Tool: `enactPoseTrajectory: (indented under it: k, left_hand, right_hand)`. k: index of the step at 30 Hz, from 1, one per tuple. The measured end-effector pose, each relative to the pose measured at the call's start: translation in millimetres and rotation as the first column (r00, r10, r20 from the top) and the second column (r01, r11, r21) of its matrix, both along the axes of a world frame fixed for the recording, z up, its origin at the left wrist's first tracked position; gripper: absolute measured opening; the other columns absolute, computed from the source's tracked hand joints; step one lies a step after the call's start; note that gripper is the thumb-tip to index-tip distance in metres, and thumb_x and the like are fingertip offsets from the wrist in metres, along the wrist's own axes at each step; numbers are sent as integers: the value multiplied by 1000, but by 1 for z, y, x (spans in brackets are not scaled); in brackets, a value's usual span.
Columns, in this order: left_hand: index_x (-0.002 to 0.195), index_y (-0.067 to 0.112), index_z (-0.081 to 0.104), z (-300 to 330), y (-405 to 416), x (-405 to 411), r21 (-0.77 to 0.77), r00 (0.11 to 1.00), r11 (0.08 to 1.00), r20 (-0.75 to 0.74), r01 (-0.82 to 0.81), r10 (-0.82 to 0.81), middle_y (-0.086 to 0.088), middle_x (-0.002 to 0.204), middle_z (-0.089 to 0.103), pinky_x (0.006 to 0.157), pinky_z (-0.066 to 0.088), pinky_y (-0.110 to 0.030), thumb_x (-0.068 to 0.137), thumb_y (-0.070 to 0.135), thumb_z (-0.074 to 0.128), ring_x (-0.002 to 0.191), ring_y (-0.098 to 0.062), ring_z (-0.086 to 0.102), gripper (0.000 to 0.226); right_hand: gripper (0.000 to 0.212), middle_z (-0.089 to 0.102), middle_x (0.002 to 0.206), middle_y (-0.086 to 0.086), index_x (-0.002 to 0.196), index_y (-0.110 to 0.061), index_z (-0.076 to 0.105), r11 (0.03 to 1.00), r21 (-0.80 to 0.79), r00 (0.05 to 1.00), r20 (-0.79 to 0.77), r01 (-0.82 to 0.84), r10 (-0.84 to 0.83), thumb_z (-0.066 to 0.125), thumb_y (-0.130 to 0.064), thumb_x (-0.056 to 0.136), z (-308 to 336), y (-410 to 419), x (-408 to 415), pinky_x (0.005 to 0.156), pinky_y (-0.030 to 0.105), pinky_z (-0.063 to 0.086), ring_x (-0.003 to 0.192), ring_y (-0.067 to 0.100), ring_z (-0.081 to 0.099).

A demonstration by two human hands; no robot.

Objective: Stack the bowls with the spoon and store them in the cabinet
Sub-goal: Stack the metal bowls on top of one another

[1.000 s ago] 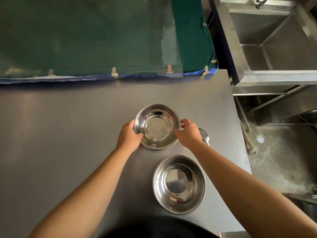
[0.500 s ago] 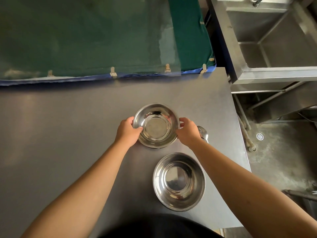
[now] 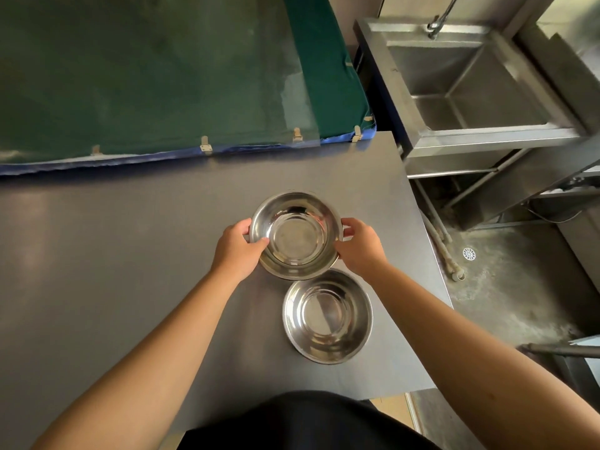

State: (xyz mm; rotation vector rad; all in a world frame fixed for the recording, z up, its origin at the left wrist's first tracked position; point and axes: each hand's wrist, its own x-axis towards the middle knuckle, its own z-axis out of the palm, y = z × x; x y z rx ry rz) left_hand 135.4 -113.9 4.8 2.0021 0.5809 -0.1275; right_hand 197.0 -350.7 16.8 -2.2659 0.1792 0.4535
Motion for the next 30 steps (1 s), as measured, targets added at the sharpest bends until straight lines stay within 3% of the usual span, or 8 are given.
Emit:
enactPoseTrajectory:
  k: [4, 10, 15, 18, 22, 26, 30]
  left_hand:
    - [118, 27, 67, 4, -12, -20, -39, 1000, 999, 9, 23, -23, 9, 107, 72, 84, 59, -43, 82, 28, 69, 85, -20, 72, 37]
    - [118, 25, 66, 3, -37, -50, -36, 998, 998, -10, 59, -60, 20, 97, 65, 82, 57, -39, 81, 27, 72, 83, -19, 70, 37]
    - [113, 27, 62, -6, -50, -71, -12, 992, 993, -41, 120, -120, 24, 89, 58, 70, 49, -28, 81, 25, 72, 82, -6, 61, 34]
    - [115, 24, 62, -12, -53, -79, -2, 981, 985, -90, 174, -173, 13, 94, 64, 69, 45, -27, 80, 23, 71, 86, -14, 62, 36]
    - [124, 18, 60, -22, -56, -83, 52, 956, 968, -179, 246, -234, -1, 115, 63, 81, 48, -32, 79, 25, 72, 97, -23, 60, 47]
    - [132, 19, 55, -31, -55, -84, 55, 926, 951, -252, 304, -281, -5, 127, 59, 86, 51, -34, 80, 28, 72, 103, -26, 61, 55]
    - [137, 21, 51, -36, -57, -86, -32, 893, 937, -295, 348, -341, -7, 129, 58, 92, 55, -44, 81, 26, 73, 102, -31, 67, 60]
  right_hand:
    - [41, 64, 96, -8, 125, -19, 64, 1000, -16, 999, 47, 14, -14, 71, -17, 84, 8, -18, -29, 85, 42, 58, 92, 18, 65]
    - [47, 67, 100, -4, 128, -21, 62, 995, -38, 996, -2, 88, -88, 73, -17, 82, 11, -44, -78, 84, 44, 58, 88, 20, 68]
    - [45, 67, 89, -8, 126, -20, 61, 987, -37, 984, -77, 159, -161, 70, -13, 82, 7, -56, -111, 60, 26, 54, 75, 14, 68]
    - [44, 70, 88, -6, 125, -20, 61, 979, -12, 973, -110, 205, -205, 70, -11, 83, 0, -59, -125, 70, 35, 60, 79, 17, 70]
    - [46, 70, 107, 1, 128, -19, 62, 965, 18, 956, -141, 261, -256, 70, -11, 83, -13, -60, -137, 79, 42, 60, 89, 21, 69]
    - [49, 59, 135, 7, 131, -19, 63, 962, -36, 956, -113, 270, -272, 71, -14, 83, -23, -62, -143, 81, 34, 53, 102, 21, 62]
    - [53, 57, 135, 9, 133, -22, 59, 947, 14, 932, -182, 322, -314, 73, -12, 83, -29, -63, -144, 75, 36, 59, 101, 24, 65]
